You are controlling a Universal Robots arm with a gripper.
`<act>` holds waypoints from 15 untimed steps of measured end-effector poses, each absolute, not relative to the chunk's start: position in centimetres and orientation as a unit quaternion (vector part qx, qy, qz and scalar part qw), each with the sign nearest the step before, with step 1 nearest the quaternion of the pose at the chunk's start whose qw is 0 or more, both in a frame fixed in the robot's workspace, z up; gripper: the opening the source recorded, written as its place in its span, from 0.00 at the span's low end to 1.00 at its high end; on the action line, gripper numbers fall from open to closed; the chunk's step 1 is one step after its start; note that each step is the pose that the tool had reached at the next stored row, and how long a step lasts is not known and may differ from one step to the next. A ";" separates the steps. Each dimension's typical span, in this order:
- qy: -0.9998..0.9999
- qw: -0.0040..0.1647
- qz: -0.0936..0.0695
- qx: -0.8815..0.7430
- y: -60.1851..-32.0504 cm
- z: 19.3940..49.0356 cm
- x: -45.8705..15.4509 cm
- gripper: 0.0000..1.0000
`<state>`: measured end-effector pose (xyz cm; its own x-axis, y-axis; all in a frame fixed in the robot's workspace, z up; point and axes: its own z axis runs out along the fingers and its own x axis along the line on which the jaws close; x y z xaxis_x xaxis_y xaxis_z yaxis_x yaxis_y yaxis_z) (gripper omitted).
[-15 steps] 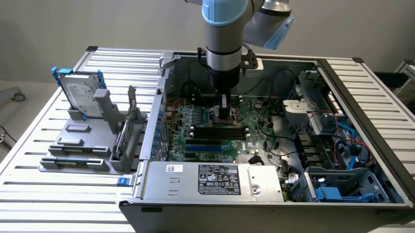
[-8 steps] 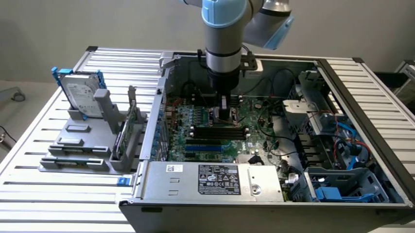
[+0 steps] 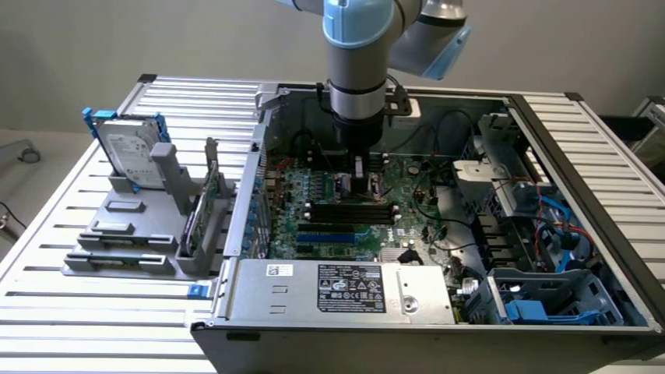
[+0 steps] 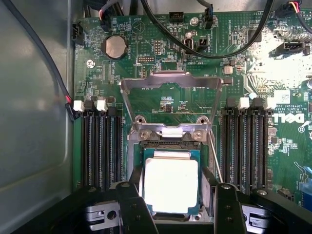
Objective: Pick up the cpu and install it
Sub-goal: 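Place the cpu into insertion slot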
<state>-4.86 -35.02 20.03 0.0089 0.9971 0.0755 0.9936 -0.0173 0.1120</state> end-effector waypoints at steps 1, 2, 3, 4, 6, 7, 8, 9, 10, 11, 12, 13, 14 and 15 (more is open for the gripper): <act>0.701 0.014 0.066 0.710 -35.0 20.0 -4.9 0.55; 0.701 0.015 0.066 0.710 -35.0 20.0 -4.9 0.55; 0.701 0.015 0.065 0.710 -35.0 19.9 -4.9 0.55; 0.701 0.016 0.065 0.710 -35.0 19.9 -4.8 0.55; 0.702 0.017 0.064 0.709 -35.0 19.8 -4.8 0.55; 0.702 0.018 0.064 0.709 -35.0 19.8 -4.8 0.55; 0.702 0.018 0.063 0.709 -35.0 19.8 -4.8 0.55; 0.702 0.019 0.063 0.709 -35.0 19.8 -4.8 0.55; 0.702 0.019 0.062 0.709 -35.0 19.7 -4.8 0.55; 0.702 0.020 0.062 0.709 -35.0 19.7 -4.8 0.55; 0.702 0.020 0.062 0.709 -35.0 19.7 -4.8 0.55; 0.702 0.020 0.062 0.709 -34.9 19.7 -4.8 0.55; 0.702 0.020 0.062 0.709 -34.9 19.7 -4.8 0.55; 0.702 0.020 0.061 0.709 -34.9 19.7 -4.8 0.55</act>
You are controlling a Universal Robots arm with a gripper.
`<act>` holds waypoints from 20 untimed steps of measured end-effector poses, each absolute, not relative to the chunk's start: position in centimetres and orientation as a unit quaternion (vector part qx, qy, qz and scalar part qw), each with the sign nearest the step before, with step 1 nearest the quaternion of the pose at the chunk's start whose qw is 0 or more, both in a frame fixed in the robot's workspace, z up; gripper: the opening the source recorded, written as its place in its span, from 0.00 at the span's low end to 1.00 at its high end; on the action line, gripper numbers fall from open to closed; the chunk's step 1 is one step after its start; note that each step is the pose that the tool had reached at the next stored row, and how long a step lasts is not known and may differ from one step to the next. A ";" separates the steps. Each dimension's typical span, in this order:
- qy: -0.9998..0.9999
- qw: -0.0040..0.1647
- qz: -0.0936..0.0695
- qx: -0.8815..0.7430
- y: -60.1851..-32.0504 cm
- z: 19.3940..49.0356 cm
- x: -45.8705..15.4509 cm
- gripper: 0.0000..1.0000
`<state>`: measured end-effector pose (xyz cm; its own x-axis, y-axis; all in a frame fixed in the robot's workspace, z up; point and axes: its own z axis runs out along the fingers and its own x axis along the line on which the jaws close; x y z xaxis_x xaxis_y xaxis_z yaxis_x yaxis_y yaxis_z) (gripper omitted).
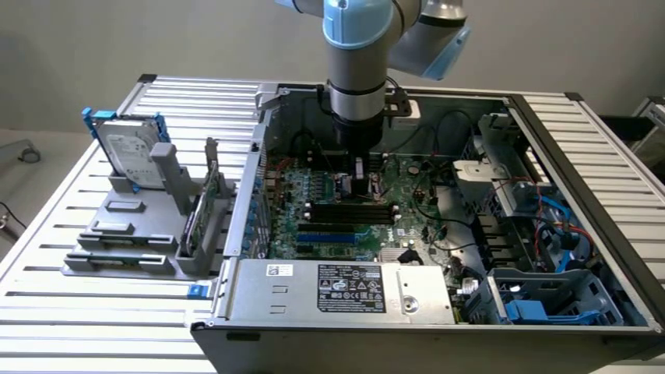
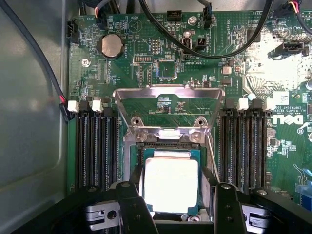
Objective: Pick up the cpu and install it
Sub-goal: 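Place the cpu into insertion slot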
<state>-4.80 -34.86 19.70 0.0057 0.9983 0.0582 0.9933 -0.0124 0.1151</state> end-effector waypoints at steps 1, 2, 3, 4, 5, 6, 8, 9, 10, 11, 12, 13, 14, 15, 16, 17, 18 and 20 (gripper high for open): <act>0.703 0.021 0.061 0.709 -34.8 19.7 -4.8 0.55; 0.703 0.021 0.061 0.709 -34.8 19.7 -4.8 0.55; 0.703 0.021 0.061 0.709 -34.8 19.7 -4.8 0.55; 0.703 0.021 0.061 0.708 -34.7 19.6 -4.8 0.55; 0.703 0.021 0.061 0.708 -34.7 19.6 -4.8 0.55; 0.703 0.021 0.061 0.708 -34.7 19.6 -4.8 0.55; 0.704 0.021 0.061 0.708 -34.6 19.5 -4.8 0.55; 0.704 0.021 0.061 0.708 -34.6 19.5 -4.8 0.55; 0.704 0.021 0.061 0.707 -34.6 19.4 -4.8 0.55; 0.704 0.021 0.061 0.707 -34.6 19.4 -4.8 0.55; 0.705 0.021 0.060 0.707 -34.6 19.3 -4.8 0.55; 0.705 0.021 0.061 0.707 -34.6 19.3 -4.8 0.55; 0.705 0.021 0.061 0.706 -34.5 19.2 -4.8 0.55; 0.705 0.021 0.061 0.706 -34.5 19.2 -4.8 0.55; 0.706 0.021 0.061 0.706 -34.5 19.1 -4.8 0.55; 0.706 0.021 0.061 0.705 -34.5 19.1 -4.8 0.55; 0.706 0.021 0.060 0.705 -34.6 19.1 -4.8 0.55; 0.706 0.021 0.060 0.705 -34.6 19.0 -4.8 0.55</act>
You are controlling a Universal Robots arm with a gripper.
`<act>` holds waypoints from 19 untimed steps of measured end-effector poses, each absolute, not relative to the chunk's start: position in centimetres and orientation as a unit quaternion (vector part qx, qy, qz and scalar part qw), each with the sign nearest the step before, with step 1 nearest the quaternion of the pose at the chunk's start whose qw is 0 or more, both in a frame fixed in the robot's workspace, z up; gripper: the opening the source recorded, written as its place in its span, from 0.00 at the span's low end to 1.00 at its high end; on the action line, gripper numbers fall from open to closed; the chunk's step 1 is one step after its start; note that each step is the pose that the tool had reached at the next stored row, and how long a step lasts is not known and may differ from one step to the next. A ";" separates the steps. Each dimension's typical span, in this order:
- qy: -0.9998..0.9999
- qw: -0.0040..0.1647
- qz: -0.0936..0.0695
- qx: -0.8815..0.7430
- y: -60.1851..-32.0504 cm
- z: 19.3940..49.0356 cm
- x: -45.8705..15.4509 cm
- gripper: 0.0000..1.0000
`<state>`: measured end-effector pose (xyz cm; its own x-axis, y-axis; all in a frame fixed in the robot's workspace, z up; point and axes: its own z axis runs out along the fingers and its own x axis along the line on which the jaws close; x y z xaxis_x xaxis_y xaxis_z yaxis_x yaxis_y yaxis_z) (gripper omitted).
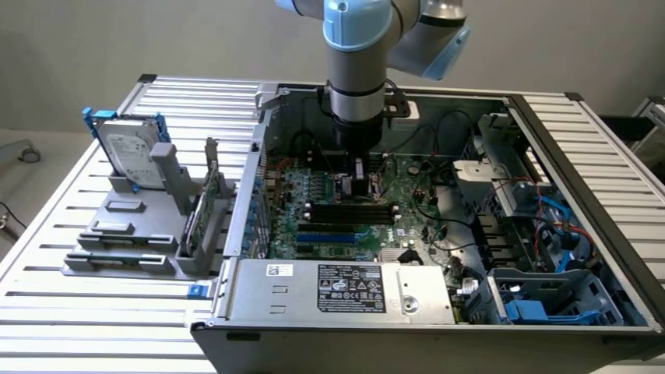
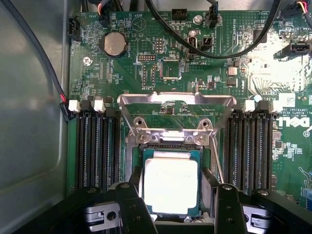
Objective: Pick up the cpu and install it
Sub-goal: 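Place the cpu into insertion slot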
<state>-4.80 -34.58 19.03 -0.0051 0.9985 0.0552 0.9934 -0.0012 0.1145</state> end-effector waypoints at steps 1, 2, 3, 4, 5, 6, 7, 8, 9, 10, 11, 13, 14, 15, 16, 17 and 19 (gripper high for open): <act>0.706 0.021 0.060 0.705 -34.6 19.0 -4.8 0.55; 0.707 0.021 0.060 0.705 -34.6 19.0 -4.8 0.55; 0.707 0.021 0.060 0.705 -34.6 18.9 -4.8 0.55; 0.707 0.021 0.060 0.705 -34.6 18.9 -4.8 0.55; 0.707 0.021 0.059 0.705 -34.6 18.9 -4.8 0.55; 0.707 0.021 0.059 0.705 -34.6 18.9 -4.8 0.55; 0.707 0.021 0.059 0.705 -34.6 18.9 -4.8 0.55; 0.707 0.021 0.059 0.705 -34.6 18.9 -4.8 0.55; 0.707 0.021 0.059 0.705 -34.6 18.9 -4.8 0.55; 0.707 0.021 0.059 0.705 -34.6 18.8 -4.8 0.55; 0.707 0.021 0.059 0.705 -34.6 18.8 -4.8 0.55; 0.707 0.021 0.060 0.705 -34.5 18.8 -4.8 0.56; 0.707 0.020 0.062 0.705 -34.5 18.7 -4.8 0.59; 0.707 0.020 0.062 0.705 -34.4 18.6 -4.8 0.59; 0.707 0.021 0.061 0.705 -34.4 18.7 -4.8 0.59; 0.707 0.021 0.061 0.705 -34.4 18.7 -4.8 0.67; 0.707 0.021 0.061 0.705 -34.3 18.7 -4.8 0.67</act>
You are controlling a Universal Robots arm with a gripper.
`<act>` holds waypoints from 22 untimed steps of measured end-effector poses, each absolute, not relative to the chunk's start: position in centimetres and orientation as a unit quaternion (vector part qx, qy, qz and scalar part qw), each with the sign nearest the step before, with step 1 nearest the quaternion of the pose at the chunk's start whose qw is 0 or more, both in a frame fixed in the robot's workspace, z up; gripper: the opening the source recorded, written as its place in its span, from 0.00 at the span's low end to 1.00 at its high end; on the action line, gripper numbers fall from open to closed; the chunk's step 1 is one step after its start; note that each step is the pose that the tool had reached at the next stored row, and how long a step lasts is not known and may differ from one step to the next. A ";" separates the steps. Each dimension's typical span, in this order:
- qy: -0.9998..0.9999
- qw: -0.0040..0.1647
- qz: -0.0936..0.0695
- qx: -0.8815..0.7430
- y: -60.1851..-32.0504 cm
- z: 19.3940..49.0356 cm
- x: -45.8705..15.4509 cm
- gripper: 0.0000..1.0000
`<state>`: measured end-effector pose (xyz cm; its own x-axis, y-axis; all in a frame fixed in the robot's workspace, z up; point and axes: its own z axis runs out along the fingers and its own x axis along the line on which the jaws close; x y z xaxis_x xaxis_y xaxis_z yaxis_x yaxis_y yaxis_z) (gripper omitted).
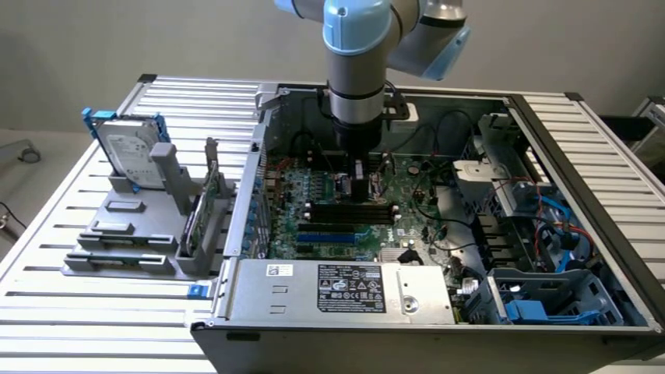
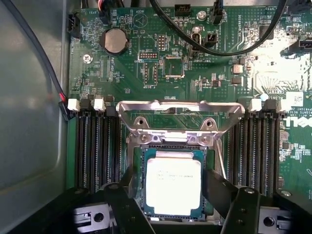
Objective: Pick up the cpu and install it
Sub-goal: 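Place the cpu into insertion slot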
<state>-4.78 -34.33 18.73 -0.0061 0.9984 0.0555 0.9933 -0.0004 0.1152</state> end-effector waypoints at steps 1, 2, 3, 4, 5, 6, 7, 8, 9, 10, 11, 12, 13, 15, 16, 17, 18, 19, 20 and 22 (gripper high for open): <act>0.707 0.021 0.060 0.705 -34.3 18.7 -4.8 0.67; 0.707 0.022 0.060 0.705 -34.2 18.7 -4.8 0.67; 0.707 0.022 0.059 0.705 -34.2 18.8 -4.8 0.67; 0.707 0.023 0.059 0.705 -34.1 18.9 -4.8 0.67; 0.707 0.023 0.059 0.705 -34.0 19.0 -4.8 0.67; 0.707 0.023 0.058 0.705 -34.0 19.1 -4.8 0.67; 0.707 0.024 0.058 0.705 -33.9 19.3 -4.8 0.67; 0.707 0.024 0.058 0.704 -33.9 19.5 -4.8 0.67; 0.707 0.024 0.057 0.704 -33.8 19.7 -4.8 0.67; 0.707 0.024 0.057 0.704 -33.8 20.0 -4.8 0.67; 0.707 0.024 0.057 0.704 -33.8 20.2 -4.8 0.67; 0.707 0.025 0.057 0.704 -33.8 20.5 -4.8 0.67; 0.707 0.025 0.057 0.704 -33.8 20.7 -4.8 0.67; 0.707 0.025 0.057 0.704 -33.8 21.0 -4.8 0.67; 0.707 0.025 0.057 0.704 -33.8 21.2 -4.8 0.67; 0.707 0.025 0.056 0.704 -33.8 21.5 -4.8 0.67; 0.707 0.025 0.057 0.705 -33.8 21.8 -4.8 0.67; 0.707 0.025 0.057 0.705 -33.8 22.0 -4.9 0.67; 0.707 0.025 0.056 0.704 -33.8 22.3 -4.9 0.67; 0.707 0.025 0.056 0.704 -33.8 22.7 -5.2 0.67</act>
<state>-5.20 -33.82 22.71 -0.0062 0.9990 0.0445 0.9934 0.0010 0.1148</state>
